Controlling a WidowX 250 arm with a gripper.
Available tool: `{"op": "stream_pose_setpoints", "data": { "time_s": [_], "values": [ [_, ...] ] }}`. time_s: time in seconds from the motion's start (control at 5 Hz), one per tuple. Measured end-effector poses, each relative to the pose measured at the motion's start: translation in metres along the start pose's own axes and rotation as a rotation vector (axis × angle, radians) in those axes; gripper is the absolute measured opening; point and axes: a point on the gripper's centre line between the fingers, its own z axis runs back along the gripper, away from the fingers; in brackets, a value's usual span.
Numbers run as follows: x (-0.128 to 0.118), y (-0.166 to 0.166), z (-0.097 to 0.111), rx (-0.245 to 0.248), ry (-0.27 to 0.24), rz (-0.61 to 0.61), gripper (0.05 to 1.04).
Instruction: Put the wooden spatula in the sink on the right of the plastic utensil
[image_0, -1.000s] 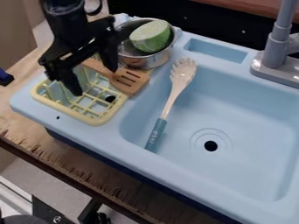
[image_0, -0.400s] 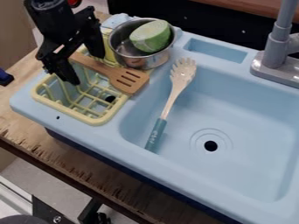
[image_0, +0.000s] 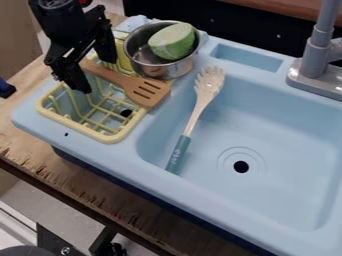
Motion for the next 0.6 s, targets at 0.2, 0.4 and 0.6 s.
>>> {"op": "stream_pose_setpoints", "data": {
  "time_s": [0.2,0.4,0.6],
  "values": [
    [0.0013,0.0008,-0.0042,0.011,-0.001,0.006,0.998],
    [0.0036,0.0017,-0.004,0.01,-0.002,0.006,0.997],
    [0.0046,0.0079,-0.0039,0.035,0.018,0.003,0.997]
  ]
}}
